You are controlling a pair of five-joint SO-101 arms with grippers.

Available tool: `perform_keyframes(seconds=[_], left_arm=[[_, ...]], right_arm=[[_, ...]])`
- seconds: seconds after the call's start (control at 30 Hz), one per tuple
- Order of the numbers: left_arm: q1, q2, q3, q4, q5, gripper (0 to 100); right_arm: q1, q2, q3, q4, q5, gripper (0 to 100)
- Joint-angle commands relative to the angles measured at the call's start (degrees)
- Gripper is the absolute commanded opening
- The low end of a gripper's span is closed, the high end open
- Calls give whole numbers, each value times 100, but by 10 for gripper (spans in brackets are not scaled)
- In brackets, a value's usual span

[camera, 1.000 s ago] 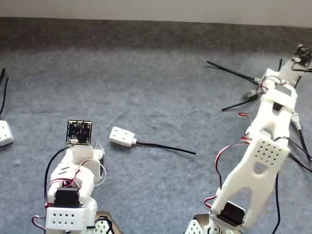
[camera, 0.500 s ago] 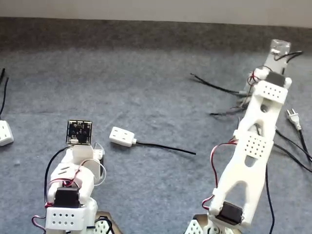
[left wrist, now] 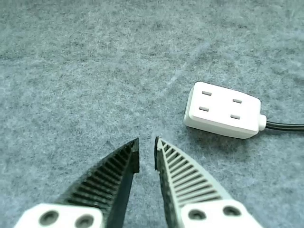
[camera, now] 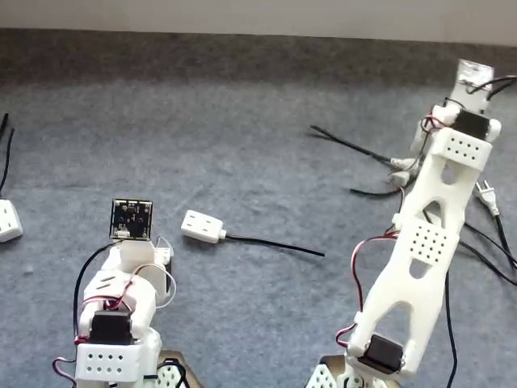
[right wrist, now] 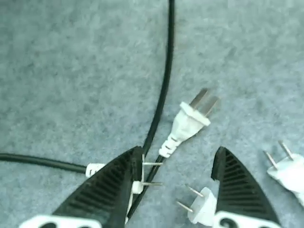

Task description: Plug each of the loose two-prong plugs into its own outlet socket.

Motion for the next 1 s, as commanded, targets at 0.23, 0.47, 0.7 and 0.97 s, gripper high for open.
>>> perform_keyframes(seconds=[0.23, 0.47, 0.7, 0.97], left_arm=[[-57, -13, 101, -62, 18, 77], [-57, -13, 101, -70, 18, 77], [-57, -13, 101, -70, 18, 77], [-57, -13, 101, -79, 18, 77]], right_arm=[[136, 1033, -400, -1666, -44, 242], [259, 1437, -453, -1429, 299, 46], [242, 435, -453, -1385, 299, 9], [-558, -1604, -453, -971, 299, 8]])
